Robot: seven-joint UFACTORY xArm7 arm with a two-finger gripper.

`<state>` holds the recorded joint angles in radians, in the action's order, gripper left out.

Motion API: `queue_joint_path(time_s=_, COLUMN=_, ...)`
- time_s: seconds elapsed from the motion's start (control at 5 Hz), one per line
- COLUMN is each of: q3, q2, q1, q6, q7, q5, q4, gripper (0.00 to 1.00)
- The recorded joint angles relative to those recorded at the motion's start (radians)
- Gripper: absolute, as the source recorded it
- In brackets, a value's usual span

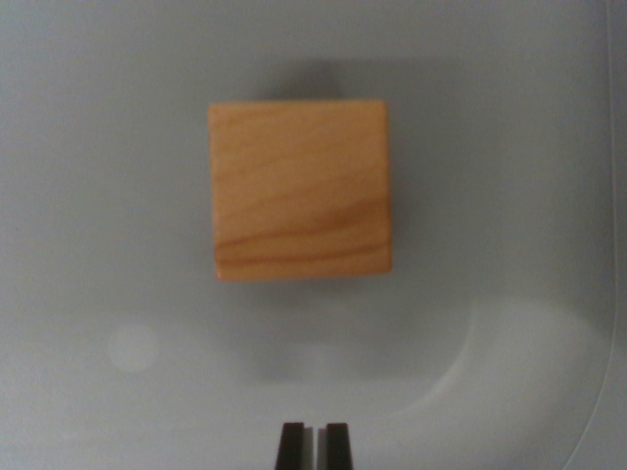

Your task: Push wooden cube

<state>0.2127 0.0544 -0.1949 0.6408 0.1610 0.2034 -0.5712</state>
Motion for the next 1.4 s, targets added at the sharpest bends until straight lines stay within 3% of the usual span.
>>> queue_joint_path(time_s=0.2, q3=0.006, q2=0.003, q1=-0.0054, q6=-0.025, q7=0.006, q5=0.0066, q4=0.028, gripper=0.00)
queue_joint_path(time_s=0.4, q3=0.006, q2=0.003, q1=-0.0054, q6=-0.025, q7=0.006, q5=0.0066, q4=0.028, gripper=0.00)
queue_joint_path(time_s=0.6, q3=0.011, q2=0.005, q1=-0.0101, q6=-0.047, q7=0.011, q5=0.0123, q4=0.053, gripper=0.00)
queue_joint_path(time_s=0.8, q3=0.011, q2=0.005, q1=-0.0101, q6=-0.047, q7=0.011, q5=0.0123, q4=0.053, gripper=0.00)
queue_joint_path(time_s=1.0, q3=0.016, q2=0.007, q1=-0.0140, q6=-0.066, q7=0.015, q5=0.0172, q4=0.075, gripper=0.00)
queue_joint_path(time_s=1.2, q3=0.016, q2=0.007, q1=-0.0140, q6=-0.066, q7=0.015, q5=0.0172, q4=0.075, gripper=0.00)
queue_joint_path(time_s=1.4, q3=0.019, q2=0.009, q1=-0.0172, q6=-0.081, q7=0.018, q5=0.0211, q4=0.092, gripper=0.00)
